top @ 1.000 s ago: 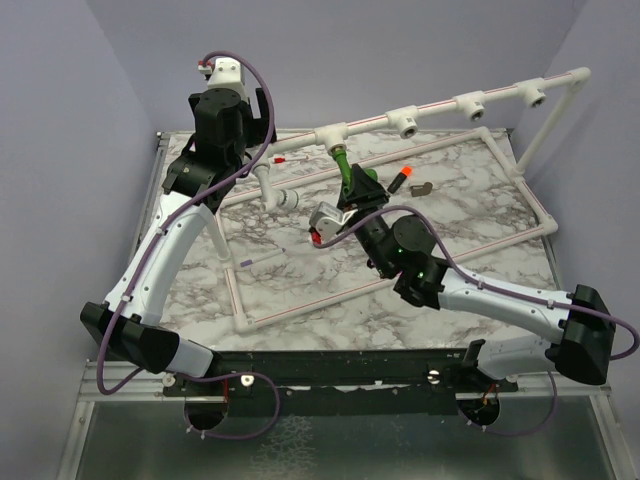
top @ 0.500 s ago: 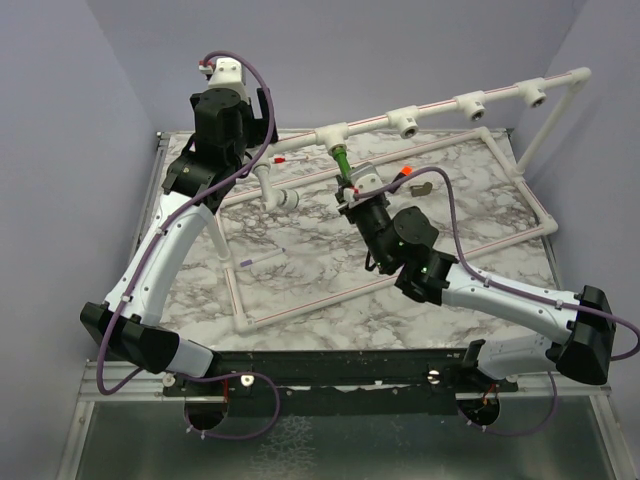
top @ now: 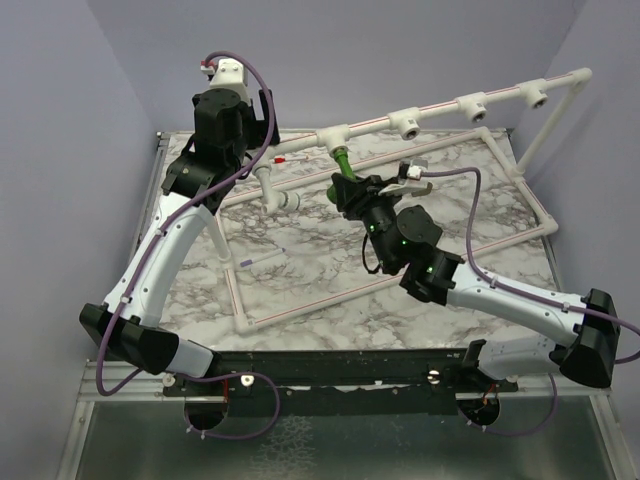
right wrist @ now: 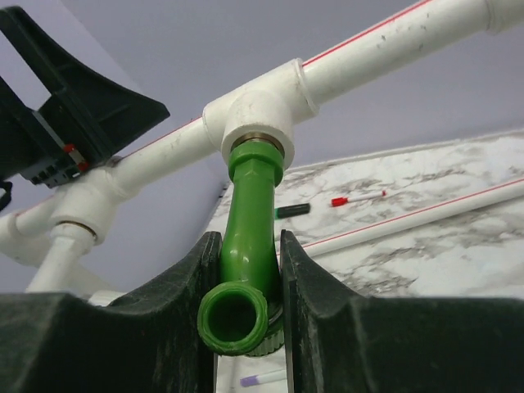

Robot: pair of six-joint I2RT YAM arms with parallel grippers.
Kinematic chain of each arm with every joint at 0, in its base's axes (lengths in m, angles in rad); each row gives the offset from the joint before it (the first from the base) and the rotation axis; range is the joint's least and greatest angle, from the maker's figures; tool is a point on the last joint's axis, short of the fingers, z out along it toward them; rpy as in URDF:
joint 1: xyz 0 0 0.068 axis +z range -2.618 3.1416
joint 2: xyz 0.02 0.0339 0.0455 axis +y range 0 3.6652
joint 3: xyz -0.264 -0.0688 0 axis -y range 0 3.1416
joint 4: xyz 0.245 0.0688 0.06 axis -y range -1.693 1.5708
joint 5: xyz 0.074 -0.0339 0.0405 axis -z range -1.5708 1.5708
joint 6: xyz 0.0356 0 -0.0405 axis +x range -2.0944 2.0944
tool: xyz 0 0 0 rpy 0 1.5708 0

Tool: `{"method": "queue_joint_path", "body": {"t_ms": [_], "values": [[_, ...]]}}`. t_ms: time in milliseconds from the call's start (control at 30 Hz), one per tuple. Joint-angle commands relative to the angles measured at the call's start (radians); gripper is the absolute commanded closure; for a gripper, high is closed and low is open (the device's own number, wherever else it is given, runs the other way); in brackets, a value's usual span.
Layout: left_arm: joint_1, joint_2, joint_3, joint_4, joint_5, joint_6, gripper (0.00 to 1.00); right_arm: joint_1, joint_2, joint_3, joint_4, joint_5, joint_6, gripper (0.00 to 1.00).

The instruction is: Install the water faucets

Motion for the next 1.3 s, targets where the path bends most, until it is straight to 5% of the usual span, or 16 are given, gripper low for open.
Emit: {"method": "queue_joint_path", "body": {"t_ms": [0,200,333,467,600,867,1267], "values": [[-0.011,0.014,-0.039,-0.141,0.046,-0.001,0.08,0.0,-0.069,0.002,-0.101,0.112,0.517,0.99],[-0.013,0.009,-0.04,-0.141,0.046,-0.001,0.08,-0.008,-0.101,-0.057,-0.153,0.069,0.901,1.0],[-0.013,0.006,-0.043,-0.141,0.044,0.001,0.08,-0.008,-0.113,-0.054,-0.168,0.05,0.973,0.97],[-0.014,0.003,-0.04,-0.141,0.043,0.001,0.08,-0.008,-0.13,-0.057,-0.188,0.05,0.956,0.64],[-0.014,0.002,-0.04,-0.141,0.035,0.005,0.08,-0.009,-0.146,-0.082,-0.203,0.051,0.943,0.42],[-0.014,-0.001,-0.043,-0.142,0.024,0.008,0.08,-0.008,-0.21,-0.119,-0.179,0.003,0.8,0.17],[-0.014,0.004,-0.04,-0.144,0.027,0.008,0.08,-0.008,-0.33,-0.054,-0.356,-0.054,0.297,0.13]]}}
